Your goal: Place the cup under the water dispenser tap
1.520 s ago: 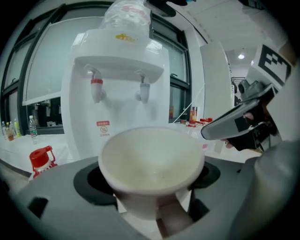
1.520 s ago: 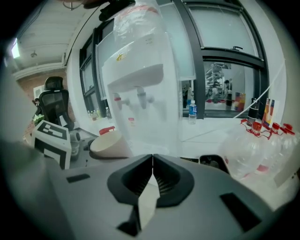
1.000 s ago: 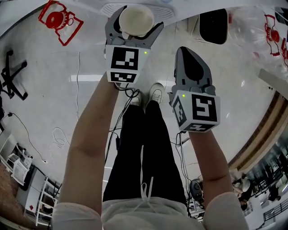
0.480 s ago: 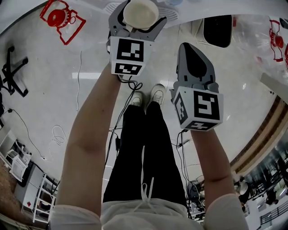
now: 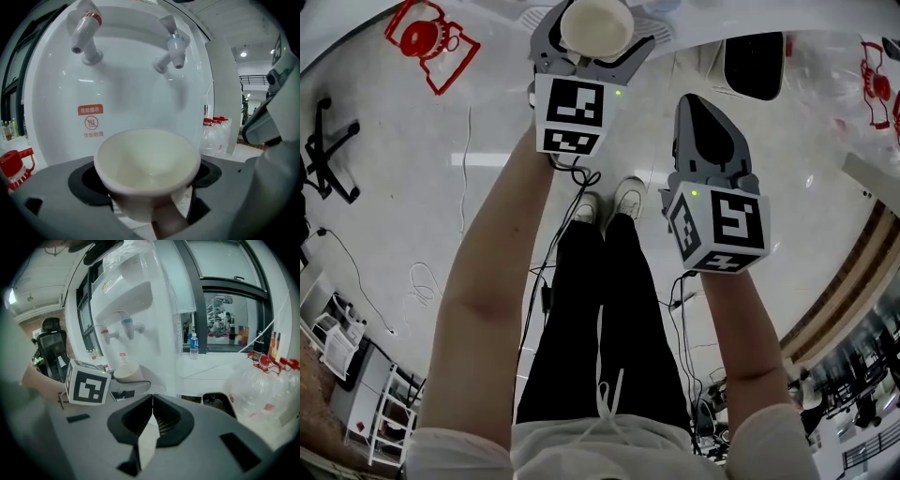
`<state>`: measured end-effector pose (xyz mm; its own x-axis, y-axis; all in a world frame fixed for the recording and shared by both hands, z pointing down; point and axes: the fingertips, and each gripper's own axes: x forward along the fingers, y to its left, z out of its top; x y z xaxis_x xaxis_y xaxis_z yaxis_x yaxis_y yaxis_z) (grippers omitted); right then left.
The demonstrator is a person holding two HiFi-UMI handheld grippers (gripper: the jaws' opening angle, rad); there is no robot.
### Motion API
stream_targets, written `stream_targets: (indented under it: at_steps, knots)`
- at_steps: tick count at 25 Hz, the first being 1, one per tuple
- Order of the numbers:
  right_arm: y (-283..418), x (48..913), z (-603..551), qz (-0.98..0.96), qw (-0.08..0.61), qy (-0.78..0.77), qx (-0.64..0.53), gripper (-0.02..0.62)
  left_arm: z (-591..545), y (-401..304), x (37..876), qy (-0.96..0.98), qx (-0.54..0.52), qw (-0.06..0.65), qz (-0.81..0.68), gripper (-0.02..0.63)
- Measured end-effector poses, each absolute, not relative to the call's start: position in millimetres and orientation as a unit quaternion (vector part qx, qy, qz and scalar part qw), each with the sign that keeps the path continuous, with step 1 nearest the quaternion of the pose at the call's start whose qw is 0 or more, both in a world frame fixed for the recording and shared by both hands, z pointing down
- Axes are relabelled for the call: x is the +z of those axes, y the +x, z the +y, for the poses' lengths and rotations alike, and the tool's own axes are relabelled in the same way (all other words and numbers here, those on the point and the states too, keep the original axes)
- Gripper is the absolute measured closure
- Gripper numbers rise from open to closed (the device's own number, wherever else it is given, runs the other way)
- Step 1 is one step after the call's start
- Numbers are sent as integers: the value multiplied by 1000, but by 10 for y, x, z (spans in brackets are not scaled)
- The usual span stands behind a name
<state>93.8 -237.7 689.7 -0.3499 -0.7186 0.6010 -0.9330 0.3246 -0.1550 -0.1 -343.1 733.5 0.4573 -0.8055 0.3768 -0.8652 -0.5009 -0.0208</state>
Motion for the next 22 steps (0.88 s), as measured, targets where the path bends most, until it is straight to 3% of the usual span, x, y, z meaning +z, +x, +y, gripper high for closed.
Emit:
stream_targets:
  at_steps: [13, 18, 19, 20, 21, 22]
  knots:
    - [918, 6698, -2156, -777, 208, 541, 247, 569, -2896, -168, 6857, 840, 142, 75, -518, 140]
    - [877, 6557, -2002, -774, 214, 543, 246, 569, -2542, -268, 6683, 833, 149, 104, -523, 145]
    - [861, 6518, -1978, -774, 213, 544, 244, 569, -2482, -299, 6628, 828, 147, 109, -529, 177]
    - [845, 6478, -1952, -774, 212, 545, 243, 569, -2423, -355, 6565, 820, 144, 112, -542, 275]
    - [827, 6439, -1921, -773, 210, 546, 244, 569, -2362, -423, 6501, 810, 141, 113, -557, 437]
    - [808, 6399, -1883, -772, 209, 548, 245, 569, -2295, -481, 6440, 802, 140, 114, -569, 538]
